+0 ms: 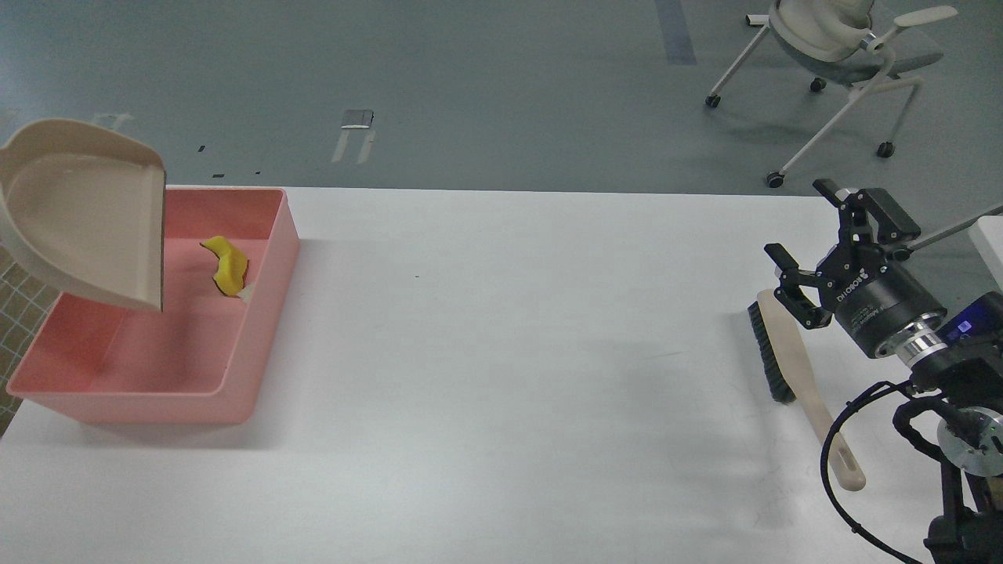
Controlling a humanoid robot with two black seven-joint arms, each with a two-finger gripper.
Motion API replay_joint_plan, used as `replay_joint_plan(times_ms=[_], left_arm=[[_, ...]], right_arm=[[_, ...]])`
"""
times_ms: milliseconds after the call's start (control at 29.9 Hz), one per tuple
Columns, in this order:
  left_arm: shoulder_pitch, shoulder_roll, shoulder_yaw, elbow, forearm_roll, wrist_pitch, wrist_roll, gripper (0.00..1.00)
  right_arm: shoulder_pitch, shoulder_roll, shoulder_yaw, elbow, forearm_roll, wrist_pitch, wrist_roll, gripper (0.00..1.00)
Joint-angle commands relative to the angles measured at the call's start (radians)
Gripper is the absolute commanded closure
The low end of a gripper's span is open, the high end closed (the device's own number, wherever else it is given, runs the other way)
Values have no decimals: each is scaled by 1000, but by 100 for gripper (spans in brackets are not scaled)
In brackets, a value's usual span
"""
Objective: Sweep and dump garbage into bin
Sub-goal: 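Tilt the dustpan with the left gripper to dump debris into the bin, then lower the empty dustpan back onto the table with the left gripper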
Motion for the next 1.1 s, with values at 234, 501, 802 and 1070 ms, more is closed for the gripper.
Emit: replay_joint_plan(times_ms=[234,501,802,1070], left_arm=[[-213,-34,-8,-102,-28,-7,11,100],[-257,-195,-2,-272,-79,-31,24,100],[-457,-385,169,-277,-73,-36,93,100],[-716,-528,395,-110,-64,-31,96,100]], right_arm=[[1,-5,27,22,26,0,9,3],[147,-5,49,4,26,0,9,0],[282,28,49,-111,40,0,94,0],[369,22,44,-234,88,0,257,0]])
